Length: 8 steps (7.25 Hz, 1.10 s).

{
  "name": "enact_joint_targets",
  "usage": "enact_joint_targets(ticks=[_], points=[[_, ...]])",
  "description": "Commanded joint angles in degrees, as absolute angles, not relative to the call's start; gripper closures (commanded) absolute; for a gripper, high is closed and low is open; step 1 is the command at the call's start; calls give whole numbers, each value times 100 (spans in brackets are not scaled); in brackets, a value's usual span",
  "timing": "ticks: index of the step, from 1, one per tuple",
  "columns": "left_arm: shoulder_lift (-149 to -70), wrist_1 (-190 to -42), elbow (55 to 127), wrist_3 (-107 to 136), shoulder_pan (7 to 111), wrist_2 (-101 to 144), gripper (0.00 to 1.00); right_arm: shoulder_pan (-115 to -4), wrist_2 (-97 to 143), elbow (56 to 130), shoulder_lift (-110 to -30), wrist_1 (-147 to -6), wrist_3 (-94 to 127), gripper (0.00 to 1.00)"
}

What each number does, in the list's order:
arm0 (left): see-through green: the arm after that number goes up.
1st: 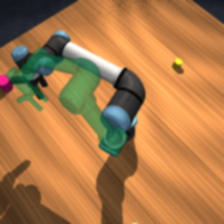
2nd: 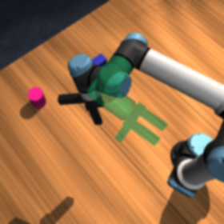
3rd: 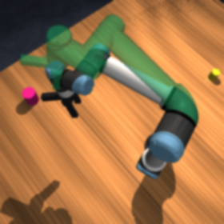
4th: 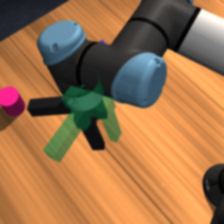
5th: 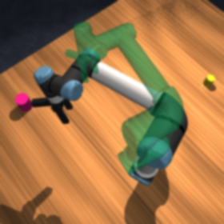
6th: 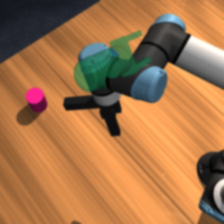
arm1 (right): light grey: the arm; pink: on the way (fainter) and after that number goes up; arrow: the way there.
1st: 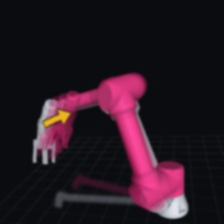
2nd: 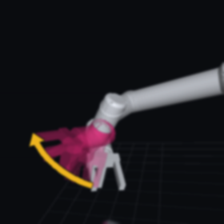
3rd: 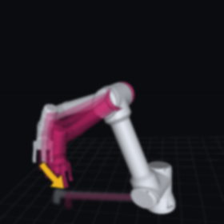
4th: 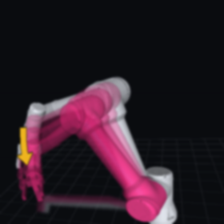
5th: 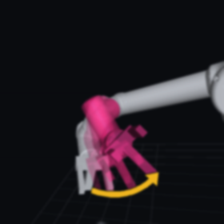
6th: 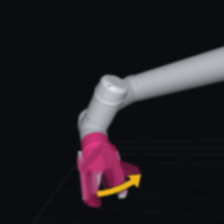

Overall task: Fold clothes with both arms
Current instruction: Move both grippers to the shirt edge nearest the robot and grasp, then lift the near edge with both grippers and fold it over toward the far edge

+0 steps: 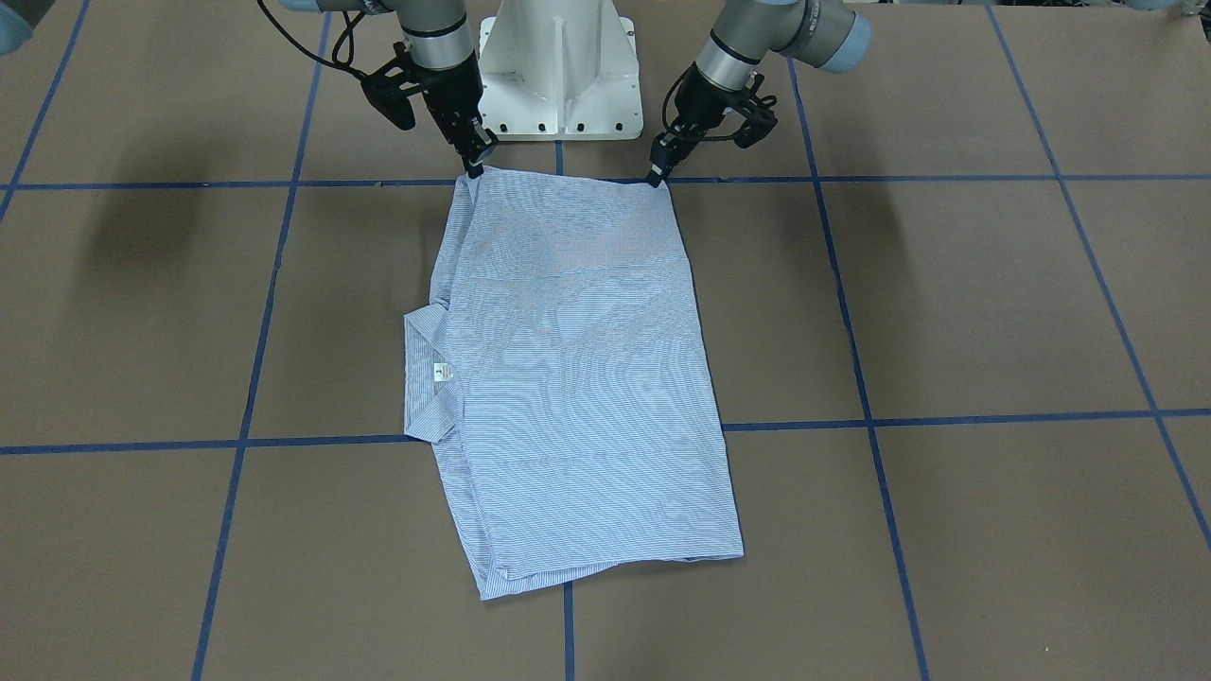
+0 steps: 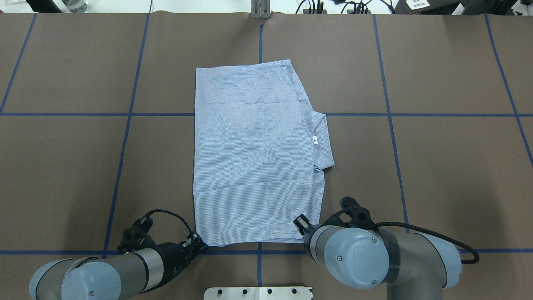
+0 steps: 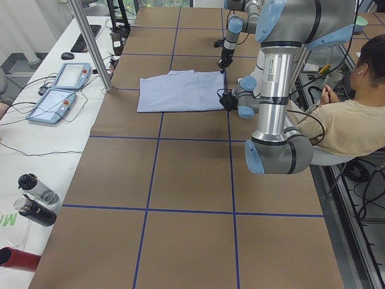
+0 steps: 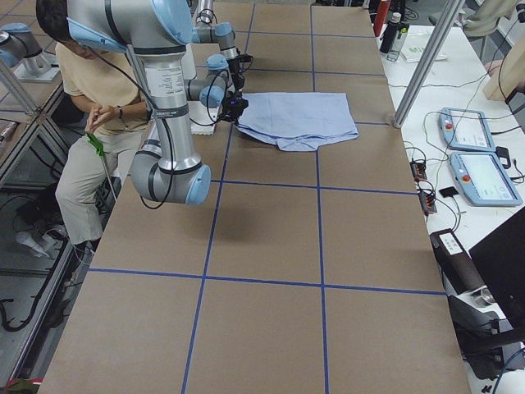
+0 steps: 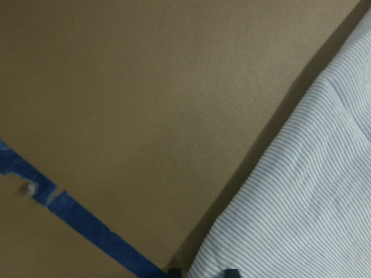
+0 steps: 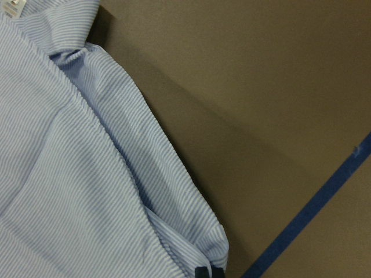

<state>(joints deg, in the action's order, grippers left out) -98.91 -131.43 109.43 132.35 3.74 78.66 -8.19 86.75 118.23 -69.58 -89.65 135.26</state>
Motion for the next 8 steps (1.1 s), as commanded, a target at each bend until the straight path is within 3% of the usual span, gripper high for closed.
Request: enact_joint_targets(ticks=[1,4,8], points=[[-9905,-13069,10986,13228,387,7866,100,-826,8675,11848,-6961,-8974,13526,100],[-9835,-12756,11537,13228,352,7866,100,-817,8684,12022,-6961,-9061,13526,100],[-9809,-11884,12829,13430,26,7875,100,-562,8753,13233,-6952,-10280,13939,100]])
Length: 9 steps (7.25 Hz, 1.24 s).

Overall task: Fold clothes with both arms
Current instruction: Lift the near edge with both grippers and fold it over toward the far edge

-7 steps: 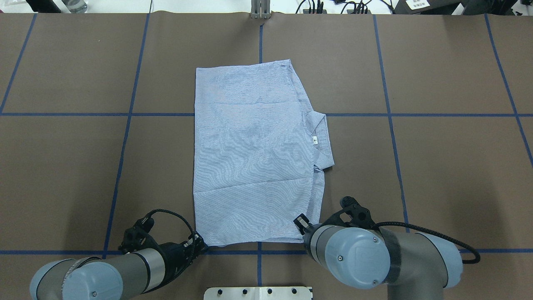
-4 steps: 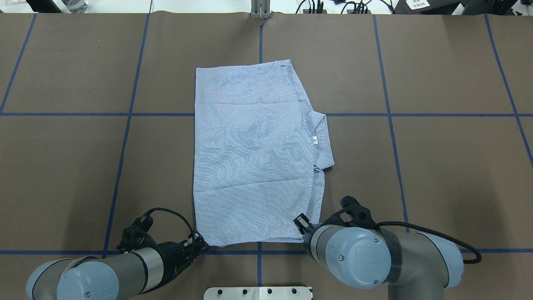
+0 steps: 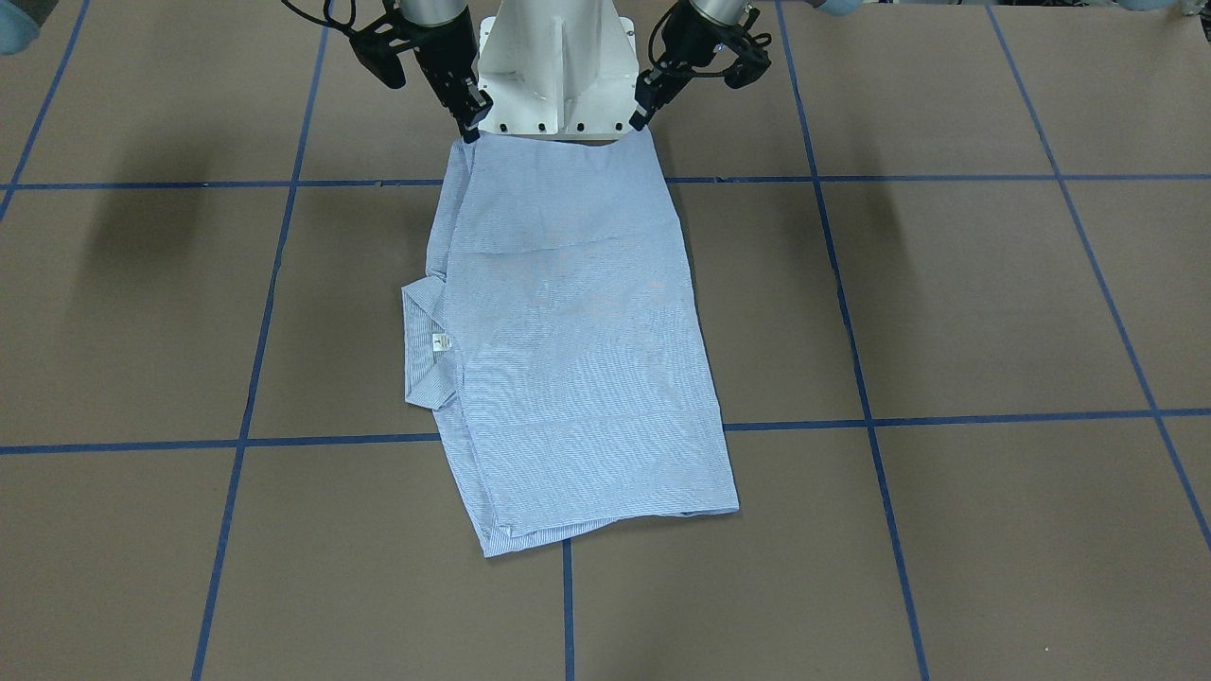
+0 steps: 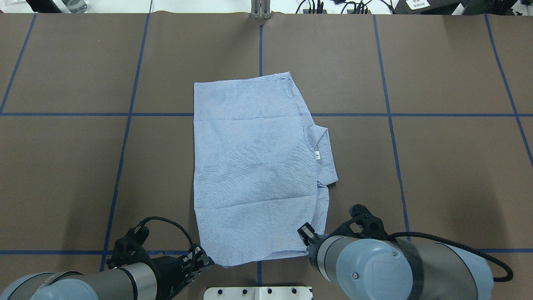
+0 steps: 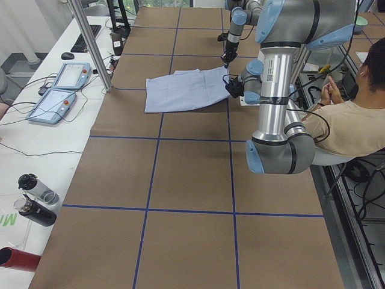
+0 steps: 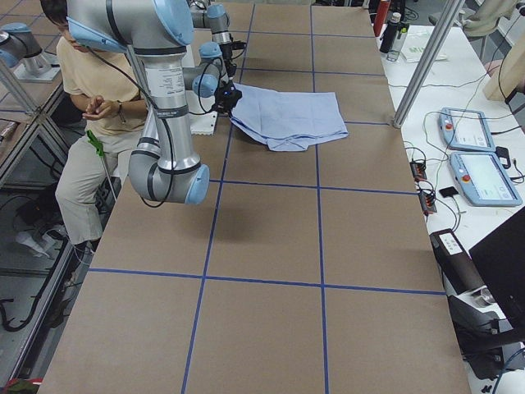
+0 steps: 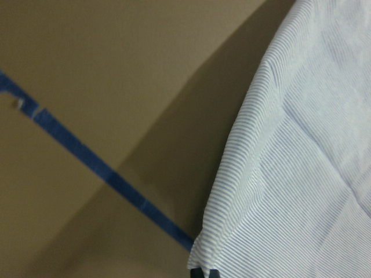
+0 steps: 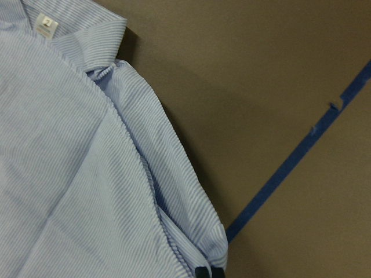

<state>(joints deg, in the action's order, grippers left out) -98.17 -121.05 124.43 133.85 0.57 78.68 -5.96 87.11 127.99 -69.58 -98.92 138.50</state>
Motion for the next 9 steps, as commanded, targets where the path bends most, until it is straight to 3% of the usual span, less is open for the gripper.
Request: enact_joint_targets(ticks=[1,2,4,7,9], points=[[-9791,-11674,13215,13404,96,7910,100,-754,8797,13419,-6900,-10457,13931,100],[-9843,-11541,13384,13316,279,8110,100,-965,8937,13386,-6865,-10468,13887,100],[-10236,-11487,13185,12601,1636,9144,100,-1815,9349,12897,-6490,-10415,13232,100],[-10905,-11479,12087,12209,2538,9325,100,-2837,10010,12122,-5899,-10389,12719,100],[-11361,-11487,11334,11929,3309,9754,100,-3529,10324,10897,-5154,-10083,12141,100]])
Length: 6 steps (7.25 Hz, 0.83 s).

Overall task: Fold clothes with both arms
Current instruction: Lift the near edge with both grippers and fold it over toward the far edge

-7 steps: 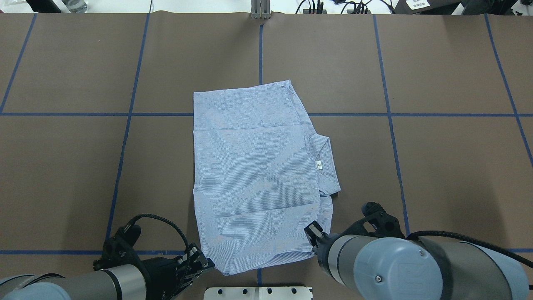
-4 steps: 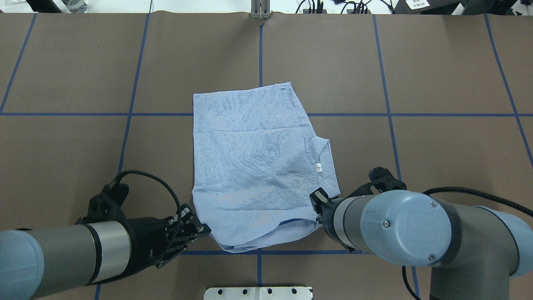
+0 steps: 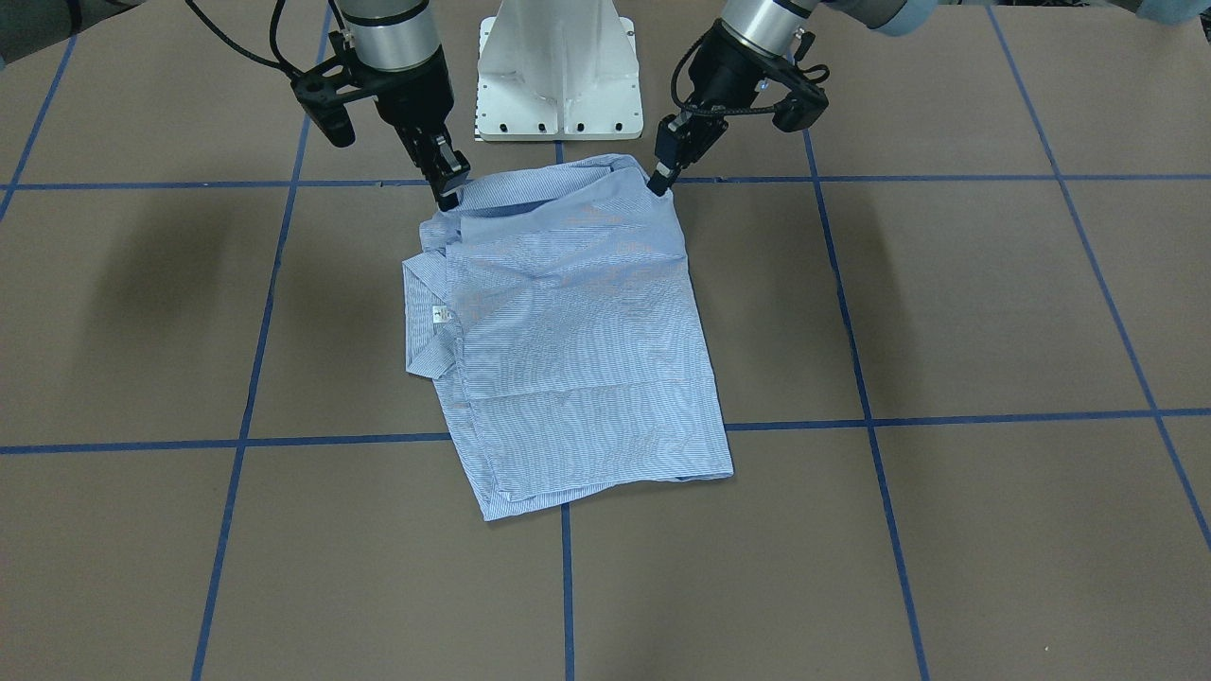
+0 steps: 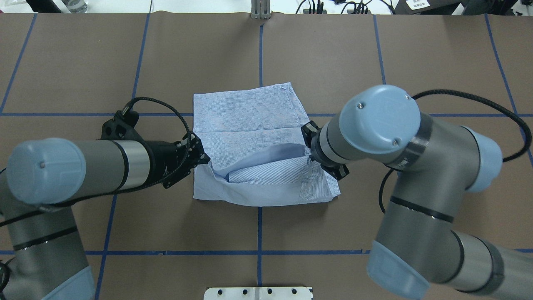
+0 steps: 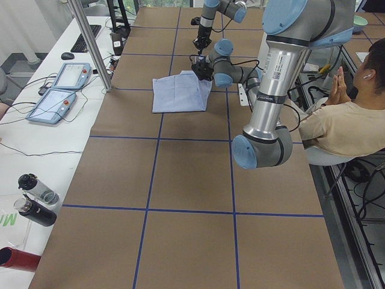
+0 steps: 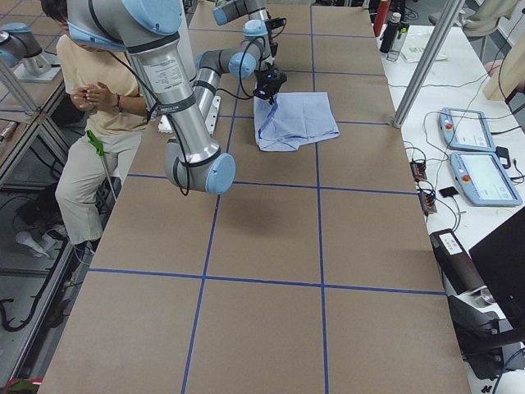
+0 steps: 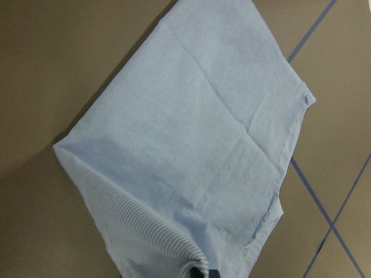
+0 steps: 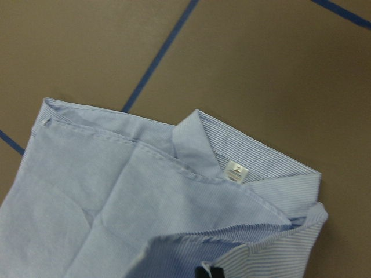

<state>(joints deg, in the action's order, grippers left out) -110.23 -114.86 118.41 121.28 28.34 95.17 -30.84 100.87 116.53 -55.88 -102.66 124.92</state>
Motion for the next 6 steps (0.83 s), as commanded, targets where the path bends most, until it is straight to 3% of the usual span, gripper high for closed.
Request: enact_joint_targets(ticks=[1,3,6], points=[[-11686,-11583,10642,11779,3522,9765,100,-3838,10545,10020,-4863,-9594,11824,100],[-12216,-12308,9235,11505,3979,9765,100,-4130,10678,7972,-4073,-8337,11593,100],[-12558,-12779,8343,11215,4263,9756,100,-4403,11048,7323,-3806,-8262,11084,100]])
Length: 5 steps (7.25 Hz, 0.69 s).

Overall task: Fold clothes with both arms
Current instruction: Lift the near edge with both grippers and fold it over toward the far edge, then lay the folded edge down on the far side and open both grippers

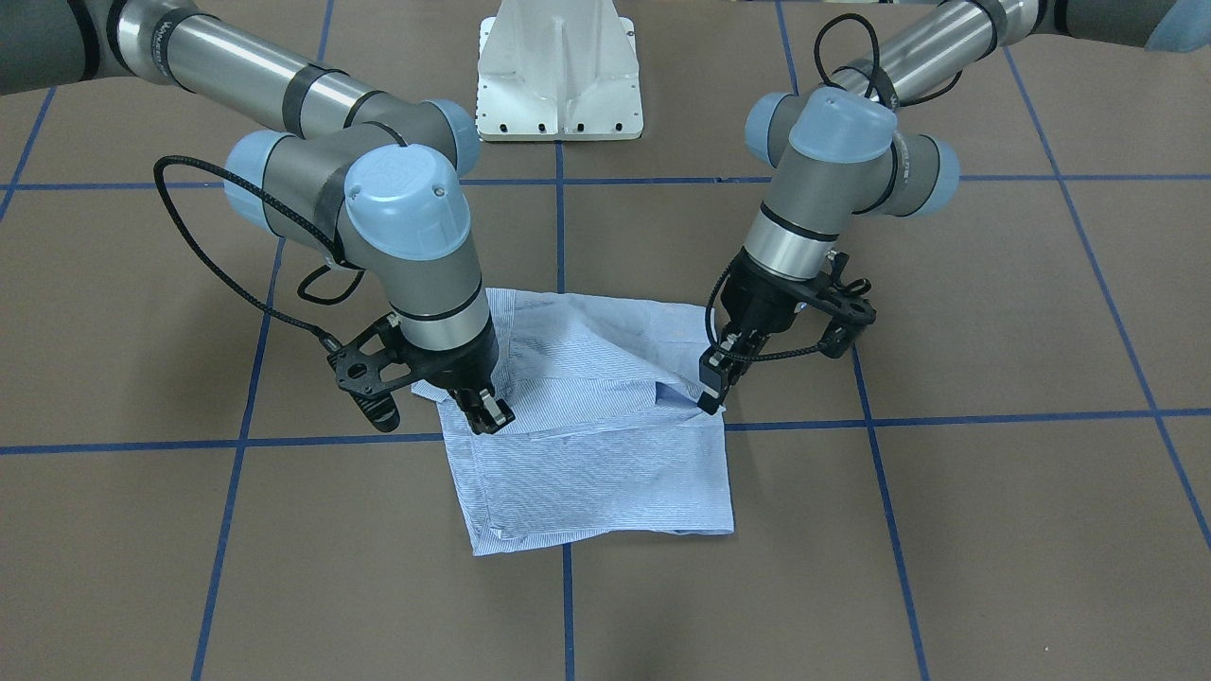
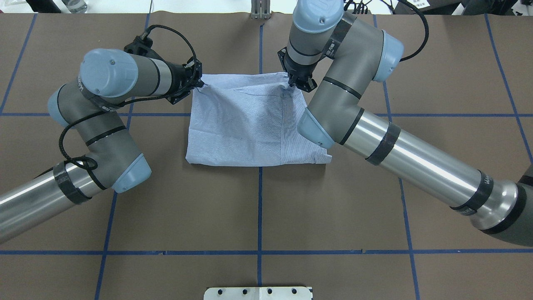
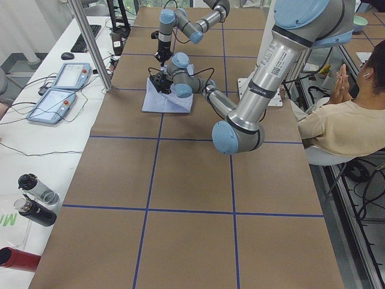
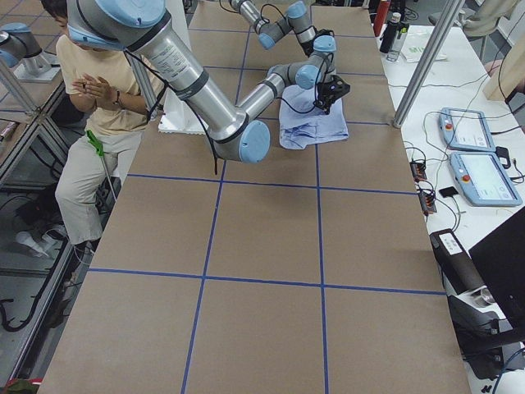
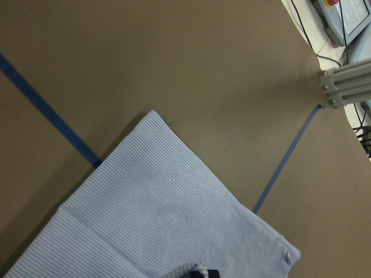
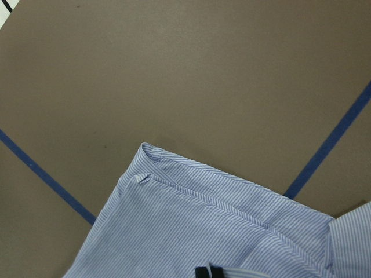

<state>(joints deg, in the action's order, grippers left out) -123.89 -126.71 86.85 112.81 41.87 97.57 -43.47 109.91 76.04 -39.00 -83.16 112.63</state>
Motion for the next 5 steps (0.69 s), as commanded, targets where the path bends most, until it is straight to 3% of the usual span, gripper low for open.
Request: enact_joint_targets(ticks=[1,5], points=[[-12716,-12910,8071,11206,4263,9756,100,-4395,11039,6938,-3675,-7948,11048,100],[-13095,-13858,6815,10951,4307,9694,100,-4412,10987,5786,-3393,-6929,10942,100]])
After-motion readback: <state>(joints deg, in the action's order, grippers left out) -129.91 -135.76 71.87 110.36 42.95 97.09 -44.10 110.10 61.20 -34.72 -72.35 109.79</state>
